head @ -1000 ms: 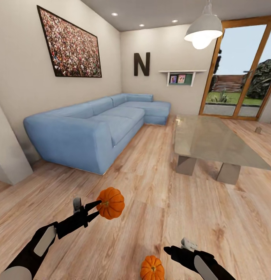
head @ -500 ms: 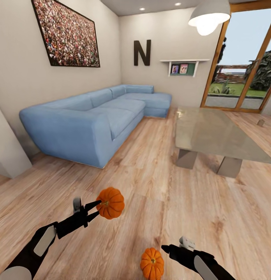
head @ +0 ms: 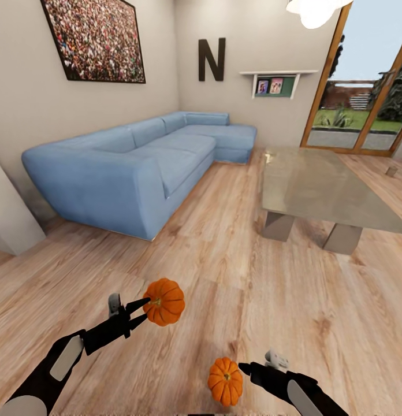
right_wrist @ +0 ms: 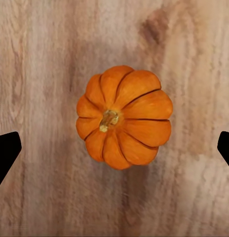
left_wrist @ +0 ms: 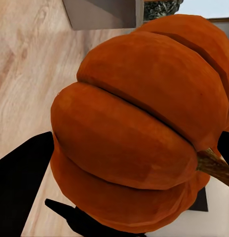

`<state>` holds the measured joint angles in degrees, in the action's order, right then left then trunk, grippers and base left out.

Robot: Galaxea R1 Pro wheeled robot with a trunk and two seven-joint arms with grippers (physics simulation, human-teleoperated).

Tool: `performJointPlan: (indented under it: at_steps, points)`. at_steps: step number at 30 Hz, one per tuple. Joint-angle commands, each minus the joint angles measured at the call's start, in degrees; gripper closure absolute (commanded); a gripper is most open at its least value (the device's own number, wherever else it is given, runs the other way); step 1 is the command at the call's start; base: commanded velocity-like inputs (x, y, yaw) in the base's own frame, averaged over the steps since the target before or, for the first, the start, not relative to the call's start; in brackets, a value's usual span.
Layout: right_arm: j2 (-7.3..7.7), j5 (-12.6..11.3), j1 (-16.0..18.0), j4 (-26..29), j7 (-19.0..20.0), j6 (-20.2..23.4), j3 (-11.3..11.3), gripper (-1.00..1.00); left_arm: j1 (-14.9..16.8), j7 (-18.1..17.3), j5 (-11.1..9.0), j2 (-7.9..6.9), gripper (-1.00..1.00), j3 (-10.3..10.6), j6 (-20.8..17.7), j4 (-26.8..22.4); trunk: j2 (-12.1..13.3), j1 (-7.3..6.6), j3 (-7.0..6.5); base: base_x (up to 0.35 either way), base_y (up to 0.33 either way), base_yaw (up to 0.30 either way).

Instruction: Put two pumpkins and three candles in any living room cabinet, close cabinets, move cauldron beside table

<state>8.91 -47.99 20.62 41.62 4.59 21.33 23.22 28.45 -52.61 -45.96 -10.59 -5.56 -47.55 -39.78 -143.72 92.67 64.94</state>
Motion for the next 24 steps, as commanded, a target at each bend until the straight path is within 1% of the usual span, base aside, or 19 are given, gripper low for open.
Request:
performJointPlan:
  at_steps: [1, 5, 8, 22, 24]
  points:
    - [0.06, -0.1, 0.0, 0.0, 0.4, 0.1, 0.2, -1.0, 0.0, 0.0, -0.2, 0.0, 1.0, -0.1, -0.4, 0.0, 0.0, 0.01, 0.27, 0.0, 0.0, 0.0]
    - [0.1, 0.2, 0.0, 0.0, 2.5, 0.0, 0.2, -1.0, 0.0, -0.1, -0.2, 0.01, 1.0, -0.1, -0.4, 0.0, -0.1, 0.11, 1.16, 0.0, 0.0, 0.0]
    - [0.13, 0.2, 0.0, 0.0, 3.2, 0.0, 0.2, -1.0, 0.0, -0.1, -0.2, 0.03, 1.0, -0.1, -0.4, 0.0, -0.1, 0.19, 1.83, 0.0, 0.0, 0.0]
    - [0.15, 0.3, 0.0, 0.0, 3.5, -0.1, 0.1, -1.0, 0.0, -0.1, -0.2, 0.04, 1.0, -0.1, -0.4, 0.0, -0.3, 0.55, 4.93, 0.0, 0.0, 0.0]
    - [0.15, 0.3, 0.0, 0.0, 3.5, -0.1, 0.1, -1.0, 0.0, -0.1, -0.3, 0.04, 1.0, 0.0, -0.4, 0.0, -0.3, 0.55, 4.93, 0.0, 0.0, 0.0]
